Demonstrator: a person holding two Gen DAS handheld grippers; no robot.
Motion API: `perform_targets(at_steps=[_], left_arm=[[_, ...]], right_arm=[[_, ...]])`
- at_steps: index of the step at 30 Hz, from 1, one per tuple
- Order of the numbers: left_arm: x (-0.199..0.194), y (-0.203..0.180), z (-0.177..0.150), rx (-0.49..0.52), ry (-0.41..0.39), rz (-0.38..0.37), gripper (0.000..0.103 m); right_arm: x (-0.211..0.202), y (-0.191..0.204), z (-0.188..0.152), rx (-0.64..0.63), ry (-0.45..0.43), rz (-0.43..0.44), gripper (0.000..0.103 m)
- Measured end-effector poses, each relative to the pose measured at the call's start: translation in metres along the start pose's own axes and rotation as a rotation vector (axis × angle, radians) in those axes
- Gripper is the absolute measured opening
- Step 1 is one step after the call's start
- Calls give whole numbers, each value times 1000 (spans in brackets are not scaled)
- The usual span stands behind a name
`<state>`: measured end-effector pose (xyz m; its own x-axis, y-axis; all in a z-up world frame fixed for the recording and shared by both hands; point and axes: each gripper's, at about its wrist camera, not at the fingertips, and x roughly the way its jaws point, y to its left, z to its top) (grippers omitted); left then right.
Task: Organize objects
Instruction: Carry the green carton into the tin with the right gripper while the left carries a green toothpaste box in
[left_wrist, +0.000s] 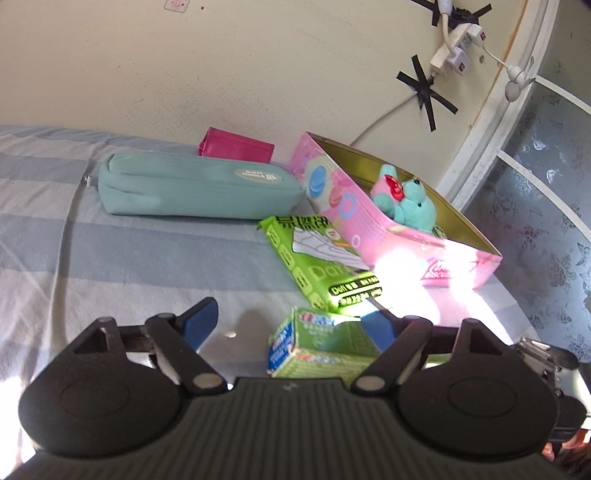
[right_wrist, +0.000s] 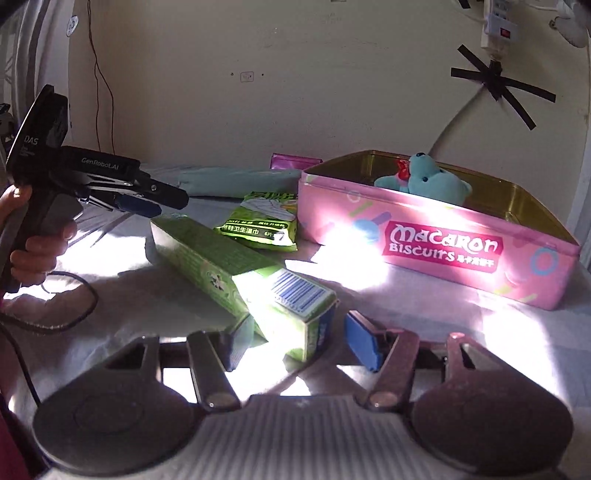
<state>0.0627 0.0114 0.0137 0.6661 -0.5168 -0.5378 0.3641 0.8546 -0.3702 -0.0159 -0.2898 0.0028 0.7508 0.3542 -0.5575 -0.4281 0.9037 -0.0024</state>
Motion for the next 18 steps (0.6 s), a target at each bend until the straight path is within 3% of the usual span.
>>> perform_targets(at_steps=[4,7,12,15,18], left_arm=[[11,-12,-13,-7,40,-58,74],[9,-33,0,13,23,-13,72],[9,-96,59,184,-102,-50,70],[38,-133,99,263,-162,-66,73],[85,-153,136,275,-192,-67,74]], right_arm=[[16,2,-1,7,18,24,57],[19,1,3,4,9,4,54],[-18,-34,26,22,-129,-49,54],[-34,-70,56,7,-205,-139,54],[-29,-121,87,-6,-220,-218,55]])
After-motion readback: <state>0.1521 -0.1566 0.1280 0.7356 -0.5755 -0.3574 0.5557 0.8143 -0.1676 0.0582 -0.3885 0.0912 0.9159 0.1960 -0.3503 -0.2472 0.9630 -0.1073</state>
